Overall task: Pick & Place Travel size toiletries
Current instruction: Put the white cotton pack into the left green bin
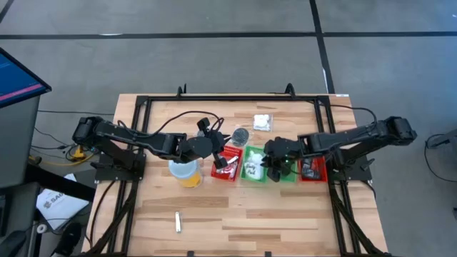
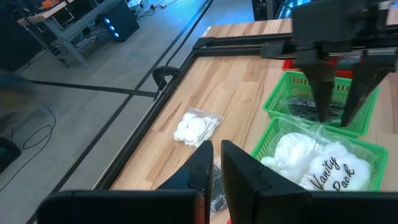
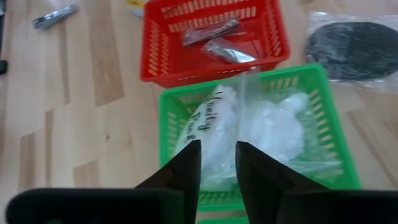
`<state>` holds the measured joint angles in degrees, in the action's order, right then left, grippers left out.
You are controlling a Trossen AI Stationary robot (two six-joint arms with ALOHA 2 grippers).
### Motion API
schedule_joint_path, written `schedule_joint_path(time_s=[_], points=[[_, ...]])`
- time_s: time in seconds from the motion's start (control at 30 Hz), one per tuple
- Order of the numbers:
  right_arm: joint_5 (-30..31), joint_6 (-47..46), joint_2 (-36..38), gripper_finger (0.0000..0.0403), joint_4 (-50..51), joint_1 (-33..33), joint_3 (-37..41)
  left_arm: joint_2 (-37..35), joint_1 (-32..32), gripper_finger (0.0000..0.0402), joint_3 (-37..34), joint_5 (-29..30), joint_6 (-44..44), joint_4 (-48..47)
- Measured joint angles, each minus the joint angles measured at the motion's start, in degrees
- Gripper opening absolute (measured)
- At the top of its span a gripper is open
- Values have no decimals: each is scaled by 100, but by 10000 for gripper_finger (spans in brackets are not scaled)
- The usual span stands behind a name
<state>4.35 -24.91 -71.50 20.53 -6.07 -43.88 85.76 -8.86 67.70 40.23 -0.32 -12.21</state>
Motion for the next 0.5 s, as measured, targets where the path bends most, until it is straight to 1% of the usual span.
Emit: schedule_joint_path(time_s=[0.07, 0.17, 0.3, 0.5], points=[[1, 21, 0, 98, 0, 90, 0, 0, -2, 25, -1, -1, -2, 1], [-1, 336, 0, 107, 24, 254, 0, 0, -1, 25, -2, -1, -1, 2], [-1, 554, 0, 109, 43, 527, 0, 0, 0, 25, 0, 0, -2, 4], [5, 544, 0, 108, 165, 1196, 0, 0, -1, 25, -1, 0, 1, 4]])
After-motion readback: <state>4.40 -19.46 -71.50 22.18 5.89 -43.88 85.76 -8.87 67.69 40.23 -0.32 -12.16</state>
